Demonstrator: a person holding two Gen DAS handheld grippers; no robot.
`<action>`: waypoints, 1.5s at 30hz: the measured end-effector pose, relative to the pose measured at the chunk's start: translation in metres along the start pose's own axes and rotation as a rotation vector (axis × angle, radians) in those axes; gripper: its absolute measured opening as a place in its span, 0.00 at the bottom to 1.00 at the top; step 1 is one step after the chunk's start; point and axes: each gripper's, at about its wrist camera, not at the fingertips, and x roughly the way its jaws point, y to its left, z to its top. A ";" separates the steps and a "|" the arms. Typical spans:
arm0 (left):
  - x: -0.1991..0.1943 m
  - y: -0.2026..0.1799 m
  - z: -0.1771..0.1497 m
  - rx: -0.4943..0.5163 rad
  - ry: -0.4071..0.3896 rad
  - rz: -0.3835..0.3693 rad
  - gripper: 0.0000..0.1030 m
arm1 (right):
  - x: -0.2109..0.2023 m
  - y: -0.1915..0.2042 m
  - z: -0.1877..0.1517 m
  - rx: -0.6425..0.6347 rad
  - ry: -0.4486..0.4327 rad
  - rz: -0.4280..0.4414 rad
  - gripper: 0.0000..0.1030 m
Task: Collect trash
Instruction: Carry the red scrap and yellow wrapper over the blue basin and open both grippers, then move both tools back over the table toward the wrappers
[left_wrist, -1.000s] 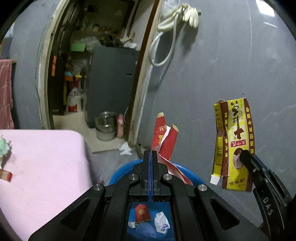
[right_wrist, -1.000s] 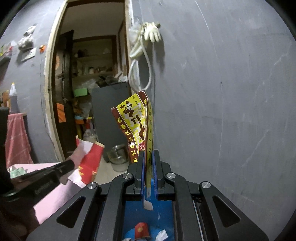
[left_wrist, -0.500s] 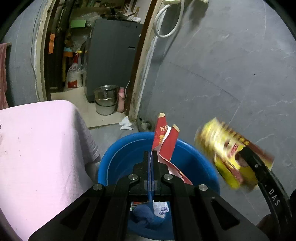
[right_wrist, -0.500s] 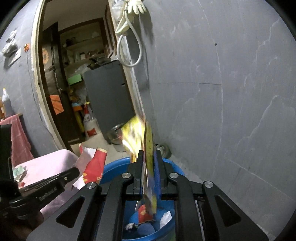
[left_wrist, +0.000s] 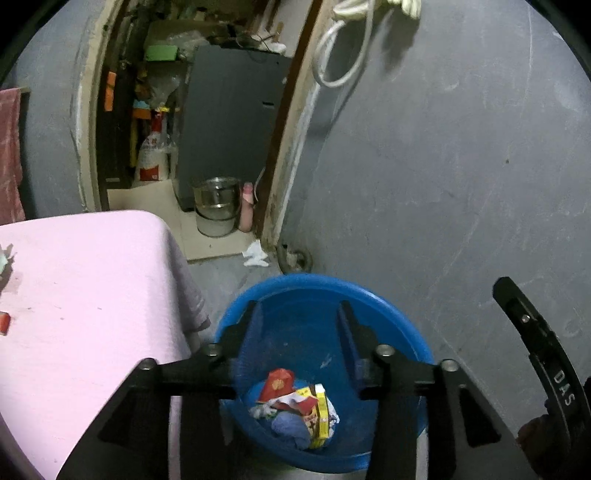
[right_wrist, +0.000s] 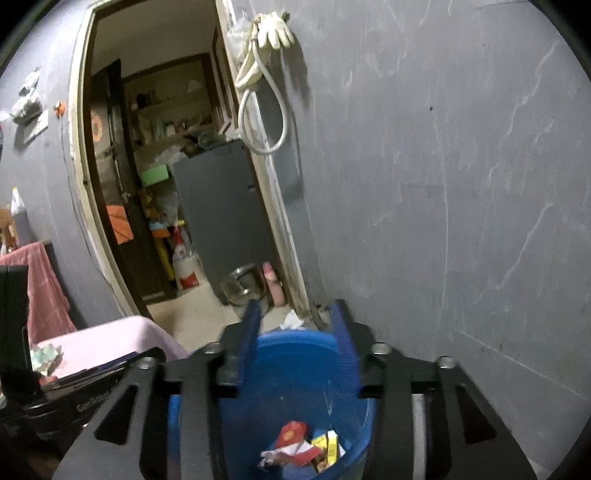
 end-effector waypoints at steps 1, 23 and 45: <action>-0.006 0.003 0.002 -0.005 -0.019 0.006 0.44 | -0.003 0.000 0.001 0.002 -0.016 0.002 0.51; -0.115 0.060 0.020 0.036 -0.288 0.192 0.93 | -0.034 0.059 0.017 -0.070 -0.195 0.069 1.00; -0.191 0.151 0.002 -0.009 -0.348 0.361 0.93 | -0.040 0.162 0.007 -0.149 -0.207 0.260 1.00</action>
